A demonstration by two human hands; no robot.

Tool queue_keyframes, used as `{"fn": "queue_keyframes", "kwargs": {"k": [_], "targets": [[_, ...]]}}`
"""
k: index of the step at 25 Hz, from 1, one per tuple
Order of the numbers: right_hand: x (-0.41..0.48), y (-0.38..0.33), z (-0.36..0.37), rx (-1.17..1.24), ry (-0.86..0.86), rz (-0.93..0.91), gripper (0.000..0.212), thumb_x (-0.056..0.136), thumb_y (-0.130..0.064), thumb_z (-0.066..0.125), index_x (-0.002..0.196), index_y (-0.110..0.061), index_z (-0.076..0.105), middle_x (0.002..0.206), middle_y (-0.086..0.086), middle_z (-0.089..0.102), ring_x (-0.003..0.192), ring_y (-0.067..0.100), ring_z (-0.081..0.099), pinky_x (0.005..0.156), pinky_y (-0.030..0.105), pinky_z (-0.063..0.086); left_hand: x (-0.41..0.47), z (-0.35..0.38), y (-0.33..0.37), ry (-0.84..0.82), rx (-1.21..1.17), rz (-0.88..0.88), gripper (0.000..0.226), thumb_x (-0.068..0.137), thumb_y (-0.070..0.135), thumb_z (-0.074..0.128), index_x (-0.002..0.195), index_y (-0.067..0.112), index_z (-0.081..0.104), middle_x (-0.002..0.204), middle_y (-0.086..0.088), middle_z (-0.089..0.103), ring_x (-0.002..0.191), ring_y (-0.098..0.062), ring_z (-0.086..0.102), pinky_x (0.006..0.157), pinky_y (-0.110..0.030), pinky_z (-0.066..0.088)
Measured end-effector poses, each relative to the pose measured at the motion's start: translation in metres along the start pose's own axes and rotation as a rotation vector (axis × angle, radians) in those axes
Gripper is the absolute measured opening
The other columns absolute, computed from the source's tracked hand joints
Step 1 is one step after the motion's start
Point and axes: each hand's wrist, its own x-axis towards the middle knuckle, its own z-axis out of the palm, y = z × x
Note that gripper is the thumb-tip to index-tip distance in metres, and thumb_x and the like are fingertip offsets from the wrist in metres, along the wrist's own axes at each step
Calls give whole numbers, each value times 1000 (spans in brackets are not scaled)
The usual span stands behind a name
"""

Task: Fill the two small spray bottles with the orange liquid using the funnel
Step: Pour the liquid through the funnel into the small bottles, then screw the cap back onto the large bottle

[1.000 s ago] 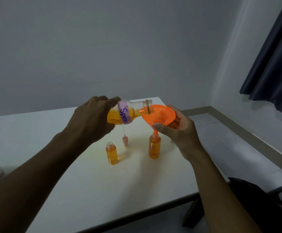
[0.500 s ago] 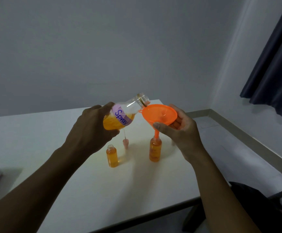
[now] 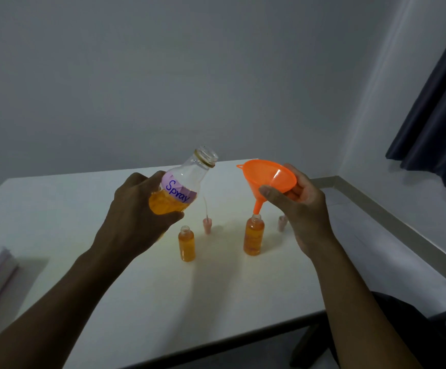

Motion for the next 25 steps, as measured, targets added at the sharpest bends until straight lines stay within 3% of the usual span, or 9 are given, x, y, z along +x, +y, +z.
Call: {"fn": "queue_keyframes", "kwargs": {"k": [3, 7, 12, 16, 21, 25], "targets": [[-2, -3, 2, -19, -14, 4, 97, 54, -59, 88, 140, -32, 52, 123, -13, 62, 113, 15, 62, 81, 34, 57, -3, -4, -13, 18, -3, -36, 68, 66, 27, 86, 127, 14, 58, 109, -14, 63, 90, -16, 46, 70, -28, 37], [-4, -19, 14, 36, 8, -52, 93, 60, -49, 90, 142, -27, 52, 126, -10, 65, 113, 9, 64, 91, 33, 57, -9, -19, -44, 81, -33, -138, 68, 65, 36, 85, 126, 17, 59, 111, -12, 63, 92, -20, 54, 74, -32, 44], [-6, -44, 103, 138, -206, -102, 100, 57, -44, 90, 144, -22, 47, 129, -5, 65, 112, 7, 67, 90, 27, 56, -12, -48, -99, 250, -103, -308, 64, 66, 34, 85, 123, 17, 61, 119, -10, 65, 92, -16, 57, 76, -29, 45], [-3, -38, 218, -18, -406, 10, 99, 58, -47, 93, 141, -29, 42, 133, -3, 59, 113, 13, 62, 91, 32, 56, -10, -61, -158, 368, -109, -436, 61, 66, 32, 85, 121, 18, 63, 117, -10, 65, 92, -14, 56, 78, -29, 45], [22, -2, 311, -283, -462, 171, 100, 67, -55, 85, 149, -26, 36, 146, 1, 46, 128, 25, 49, 92, 35, 47, -7, -47, -200, 402, -174, -532, 64, 68, 31, 85, 126, 18, 60, 122, -8, 62, 98, -16, 55, 82, -28, 45], [40, 22, 340, -343, -472, 283, 97, 65, -57, 81, 145, -20, 41, 132, 3, 52, 118, 26, 53, 96, 41, 51, -5, -35, -220, 403, -213, -563, 70, 69, 32, 84, 132, 20, 54, 130, -6, 59, 112, -22, 57, 89, -33, 47]]}}
